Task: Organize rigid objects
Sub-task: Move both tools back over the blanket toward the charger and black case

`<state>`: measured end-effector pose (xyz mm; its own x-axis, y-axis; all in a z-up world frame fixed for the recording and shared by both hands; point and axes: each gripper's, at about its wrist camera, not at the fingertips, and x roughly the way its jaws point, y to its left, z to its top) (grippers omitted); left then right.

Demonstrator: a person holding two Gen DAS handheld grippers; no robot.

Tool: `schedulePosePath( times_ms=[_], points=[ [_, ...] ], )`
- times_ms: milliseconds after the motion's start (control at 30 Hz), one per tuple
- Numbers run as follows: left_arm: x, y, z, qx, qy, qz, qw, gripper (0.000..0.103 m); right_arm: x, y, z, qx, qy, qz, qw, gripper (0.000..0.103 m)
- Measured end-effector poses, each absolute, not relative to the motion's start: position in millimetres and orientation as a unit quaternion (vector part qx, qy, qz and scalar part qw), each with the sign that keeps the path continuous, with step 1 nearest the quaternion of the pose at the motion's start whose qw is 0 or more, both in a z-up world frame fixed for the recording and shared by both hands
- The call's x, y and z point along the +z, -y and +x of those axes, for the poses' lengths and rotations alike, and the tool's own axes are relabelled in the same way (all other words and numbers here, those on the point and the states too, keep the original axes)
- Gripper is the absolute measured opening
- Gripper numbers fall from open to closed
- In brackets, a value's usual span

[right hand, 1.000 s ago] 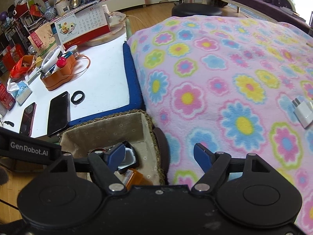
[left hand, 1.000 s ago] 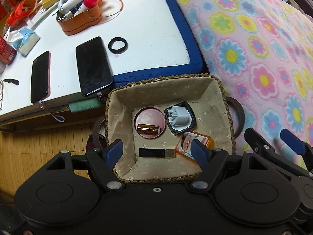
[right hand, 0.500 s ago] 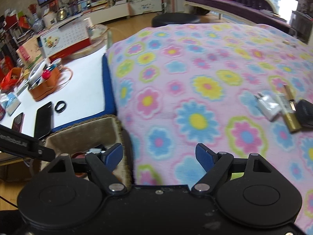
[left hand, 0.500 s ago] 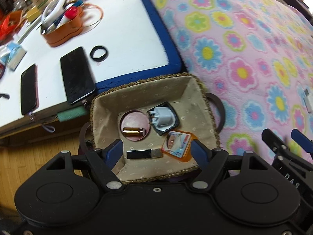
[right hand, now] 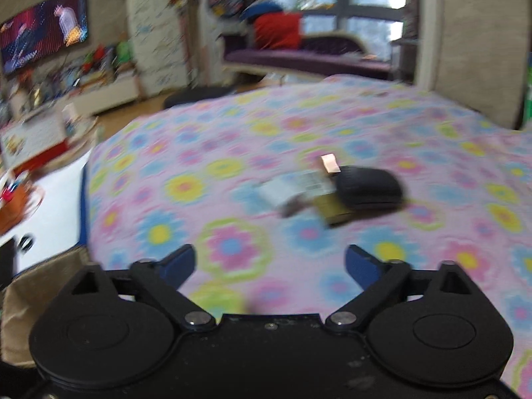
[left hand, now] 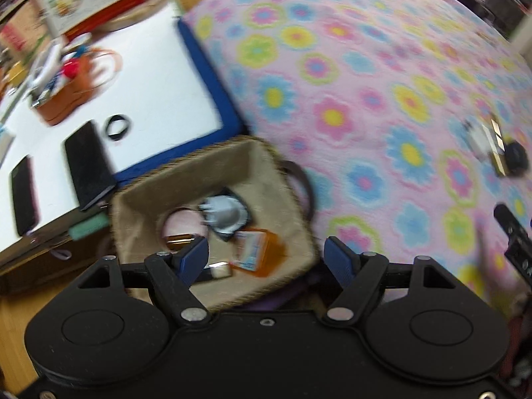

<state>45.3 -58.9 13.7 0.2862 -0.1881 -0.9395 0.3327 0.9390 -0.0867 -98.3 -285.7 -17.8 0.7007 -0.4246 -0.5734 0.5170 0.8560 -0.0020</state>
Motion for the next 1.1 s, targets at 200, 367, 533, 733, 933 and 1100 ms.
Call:
schedulePosePath(
  times_ms=[200, 367, 533, 733, 933, 1100],
  points=[
    [17, 102, 19, -0.23, -0.554, 0.104, 0.793, 0.076, -24, 334, -110, -0.295, -0.259, 0.062, 0.918, 0.103],
    [12, 125, 3, -0.243, -0.544, 0.148, 0.789, 0.083, -21, 368, -93, -0.288, -0.239, 0.041, 0.926, 0.103],
    [8, 138, 0, -0.242, -0.544, 0.162, 0.787, 0.083, -25, 393, -68, -0.286, -0.229, 0.029, 0.93, 0.103],
    [9, 162, 3, -0.238, -0.541, 0.157, 0.791, 0.083, -38, 420, -63, -0.282, -0.253, 0.08, 0.922, 0.102],
    [6, 211, 21, -0.252, -0.551, 0.12, 0.786, 0.083, -40, 439, -74, -0.35, -0.263, 0.121, 0.891, 0.102],
    [7, 251, 21, -0.272, -0.524, 0.162, 0.791, 0.083, -40, 447, -87, -0.417, -0.254, 0.125, 0.864, 0.102]
  ],
)
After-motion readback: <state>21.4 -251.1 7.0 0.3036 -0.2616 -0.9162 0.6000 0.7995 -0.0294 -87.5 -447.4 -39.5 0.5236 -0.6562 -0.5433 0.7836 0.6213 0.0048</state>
